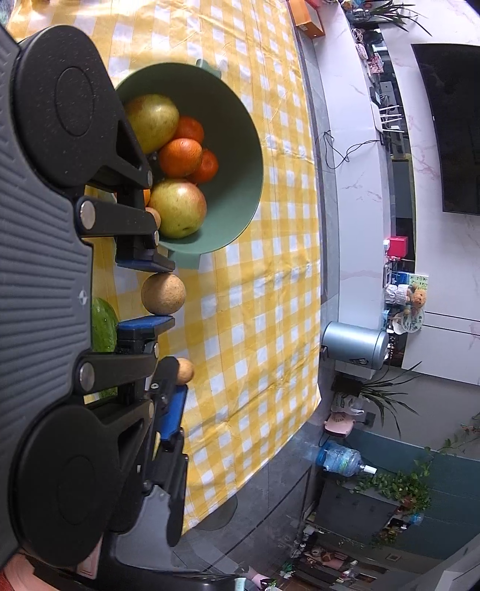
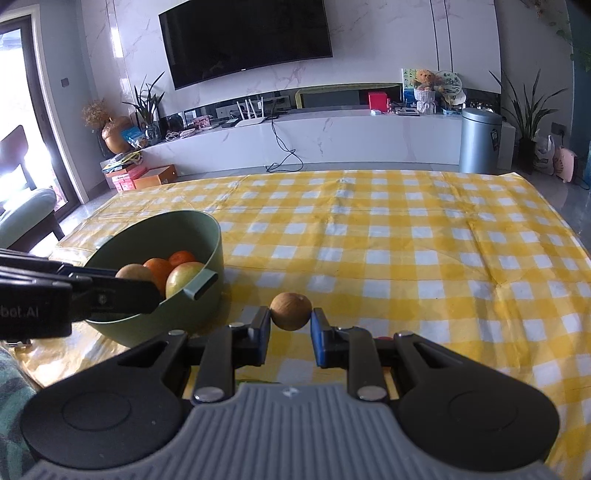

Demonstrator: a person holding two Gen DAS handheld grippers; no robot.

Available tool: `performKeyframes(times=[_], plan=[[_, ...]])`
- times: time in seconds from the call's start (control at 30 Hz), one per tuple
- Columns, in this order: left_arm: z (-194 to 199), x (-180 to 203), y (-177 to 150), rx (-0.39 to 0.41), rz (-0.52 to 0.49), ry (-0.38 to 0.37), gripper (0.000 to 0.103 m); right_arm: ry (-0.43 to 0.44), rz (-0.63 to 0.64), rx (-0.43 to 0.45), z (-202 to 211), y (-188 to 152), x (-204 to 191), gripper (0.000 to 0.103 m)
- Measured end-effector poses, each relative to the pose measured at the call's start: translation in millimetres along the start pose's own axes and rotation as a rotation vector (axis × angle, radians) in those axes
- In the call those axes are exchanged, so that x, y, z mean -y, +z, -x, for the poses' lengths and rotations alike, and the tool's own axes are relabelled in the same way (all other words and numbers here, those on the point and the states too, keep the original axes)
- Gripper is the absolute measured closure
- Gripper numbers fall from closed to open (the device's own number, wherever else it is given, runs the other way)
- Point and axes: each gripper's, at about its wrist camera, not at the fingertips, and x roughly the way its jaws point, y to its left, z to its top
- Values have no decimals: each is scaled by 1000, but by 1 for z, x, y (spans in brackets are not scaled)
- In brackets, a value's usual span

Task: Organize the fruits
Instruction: 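Carry both kiwis over the green colander and open both tools to drop them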

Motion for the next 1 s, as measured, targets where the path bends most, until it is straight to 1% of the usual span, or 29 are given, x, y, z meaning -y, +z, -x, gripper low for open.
performKeyframes(times=[0.1,0.23,0.43,0.6,0.83,1.0], plan=[[9,-6,1,18,3,-2,76,26,7,1,8,-1,-13,84],[18,-20,4,43,31,-2,76,55,43,12,16,4,-32,84],[24,-51,8,53,114,-20,76,93,137,40,24,14,-67,84],[24,-75,9,54,168,-34,76,116,205,41,22,25,-89,84],[14,-95,13,42,197,-33,76,136,280,-1,2,38,-112,84],[-3,-105,13,-23,171,-12,76,126,308,-62,-19,41,-118,84]])
